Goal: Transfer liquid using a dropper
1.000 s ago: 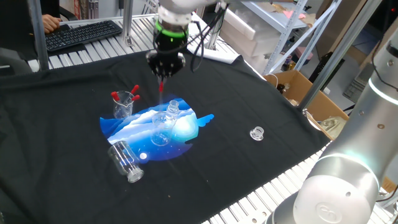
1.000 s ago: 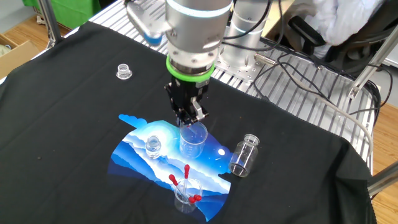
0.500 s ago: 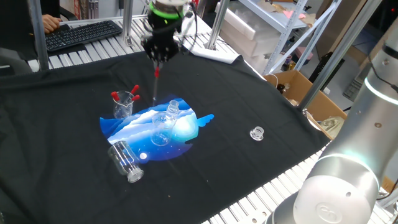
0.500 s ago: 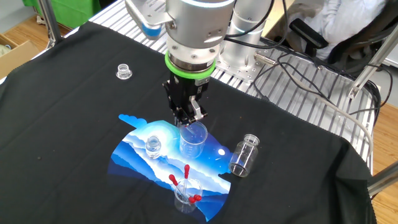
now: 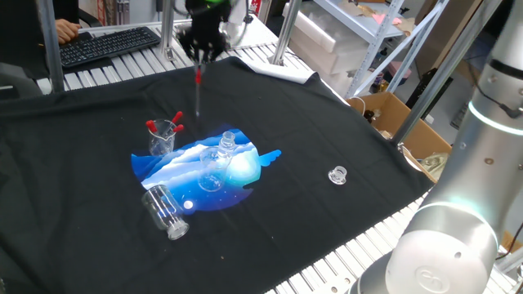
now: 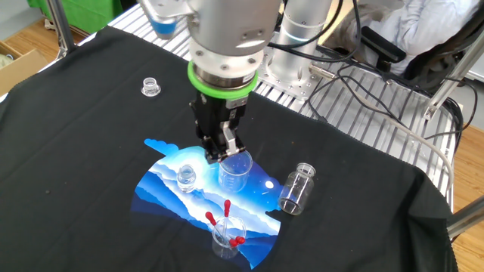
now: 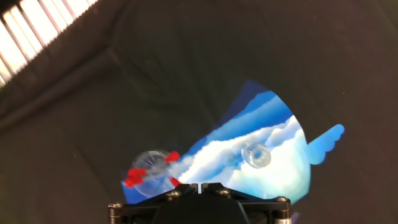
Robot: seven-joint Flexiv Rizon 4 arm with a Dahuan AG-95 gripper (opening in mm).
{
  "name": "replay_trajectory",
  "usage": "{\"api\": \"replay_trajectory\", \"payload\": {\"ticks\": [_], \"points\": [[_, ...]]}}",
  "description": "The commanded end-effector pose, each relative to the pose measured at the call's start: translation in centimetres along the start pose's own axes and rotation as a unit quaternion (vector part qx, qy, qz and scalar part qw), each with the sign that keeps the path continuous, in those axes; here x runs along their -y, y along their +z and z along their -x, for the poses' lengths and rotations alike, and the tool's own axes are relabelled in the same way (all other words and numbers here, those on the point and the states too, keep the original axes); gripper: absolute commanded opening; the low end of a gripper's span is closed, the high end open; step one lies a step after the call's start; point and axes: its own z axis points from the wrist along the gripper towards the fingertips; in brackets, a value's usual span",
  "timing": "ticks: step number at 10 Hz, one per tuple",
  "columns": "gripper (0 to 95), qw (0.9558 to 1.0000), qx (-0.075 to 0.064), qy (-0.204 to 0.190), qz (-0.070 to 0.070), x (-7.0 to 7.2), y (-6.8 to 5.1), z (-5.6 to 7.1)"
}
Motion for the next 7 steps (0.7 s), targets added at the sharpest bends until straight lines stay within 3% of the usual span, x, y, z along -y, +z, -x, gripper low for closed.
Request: {"api": "replay_trajectory", "payload": {"ticks": [1, 6, 7], "points": [[0.0, 0.9999, 0.01, 0.011, 0.007, -0.4, -0.4, 0.8], [0.0, 0.9982, 0.028, 0.048, 0.019, -2.6, -0.5, 2.1], [0.0, 0.9972, 0.04, 0.057, 0.026, -2.9, -0.1, 2.4]]}}
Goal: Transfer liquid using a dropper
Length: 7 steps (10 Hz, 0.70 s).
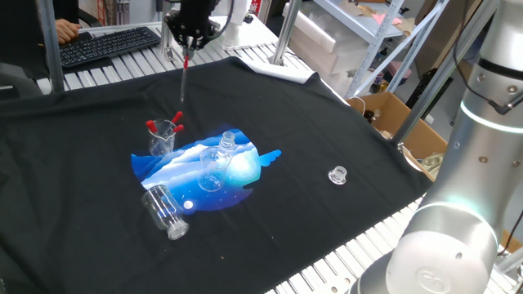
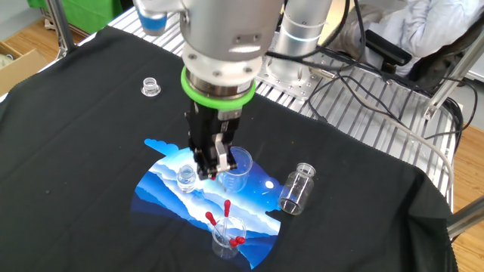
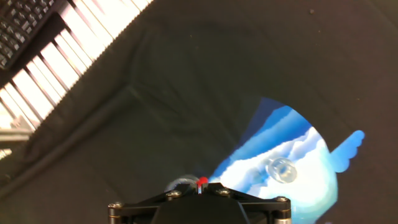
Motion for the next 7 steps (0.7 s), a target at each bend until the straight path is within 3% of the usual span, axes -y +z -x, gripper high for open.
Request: {"api": "replay_trajectory", "payload": {"ticks": [1, 5, 7], "points": [[0.0, 0.9997, 0.019, 0.009, 0.008, -0.5, 0.6, 0.3], [0.0, 0.9987, 0.046, 0.019, 0.013, -1.3, 2.1, 0.3], [0.0, 0.9981, 0.052, 0.027, 0.018, -1.6, 2.8, 0.3]]}}
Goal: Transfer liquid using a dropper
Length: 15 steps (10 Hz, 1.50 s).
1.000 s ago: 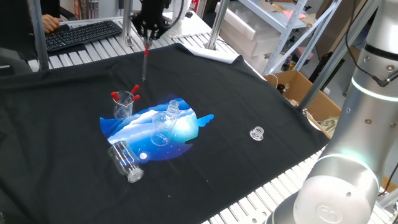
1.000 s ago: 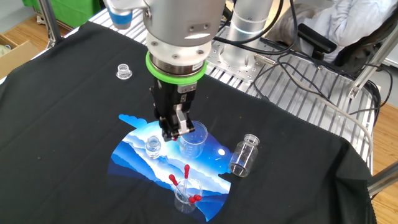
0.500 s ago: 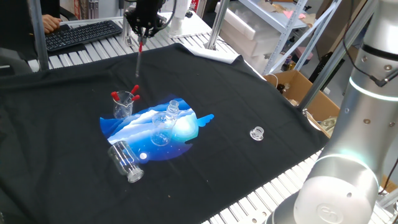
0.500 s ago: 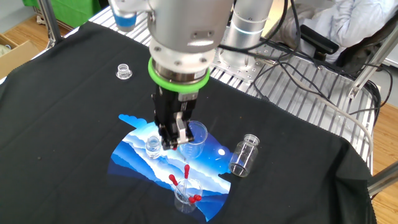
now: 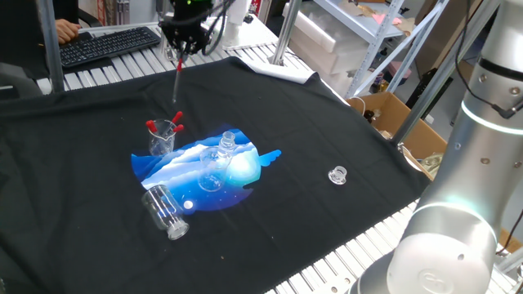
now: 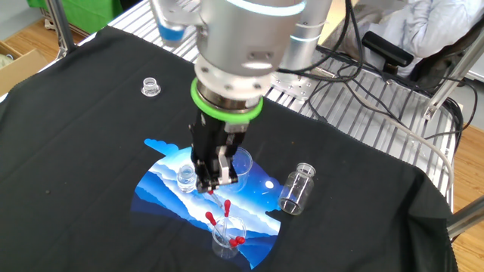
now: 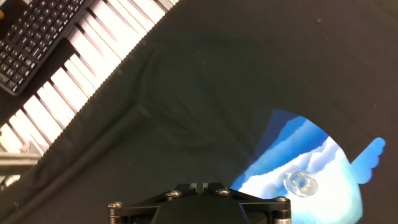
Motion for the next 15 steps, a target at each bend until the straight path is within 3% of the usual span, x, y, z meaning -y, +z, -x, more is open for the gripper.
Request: {"api": "replay_trajectory", "payload": {"ticks": [1, 15], "points": [[0.0, 0.9999, 0.006, 0.008, 0.006, -0.4, 0.8, -0.1], [0.0, 0.9987, 0.043, 0.016, 0.02, -1.6, 7.0, -1.8]]}}
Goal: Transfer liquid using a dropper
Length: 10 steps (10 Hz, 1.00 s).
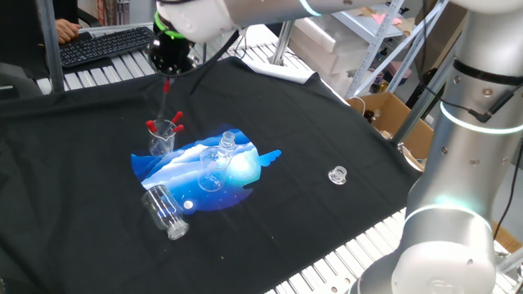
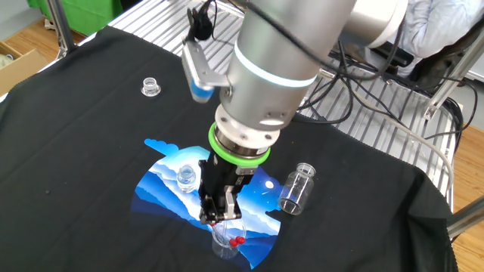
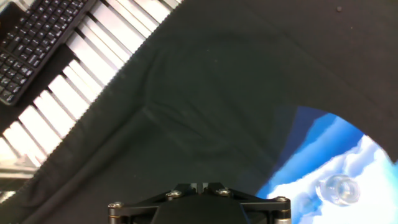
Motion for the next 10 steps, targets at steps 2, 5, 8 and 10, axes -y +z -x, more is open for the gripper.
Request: {"api": "replay_trajectory", "payload": {"ticks": [2, 5, 8, 10], "points": [[0.0, 0.9999, 0.011, 0.001, 0.004, 0.2, 0.9, -0.7], [0.0, 0.9998, 0.021, -0.001, 0.002, 0.2, 1.7, -1.7], [0.0, 0.9998, 0.019, -0.004, 0.003, 0.4, 1.8, -2.1], [0.0, 0.9998, 0.021, -0.006, 0.002, 0.5, 1.8, -2.2]]}}
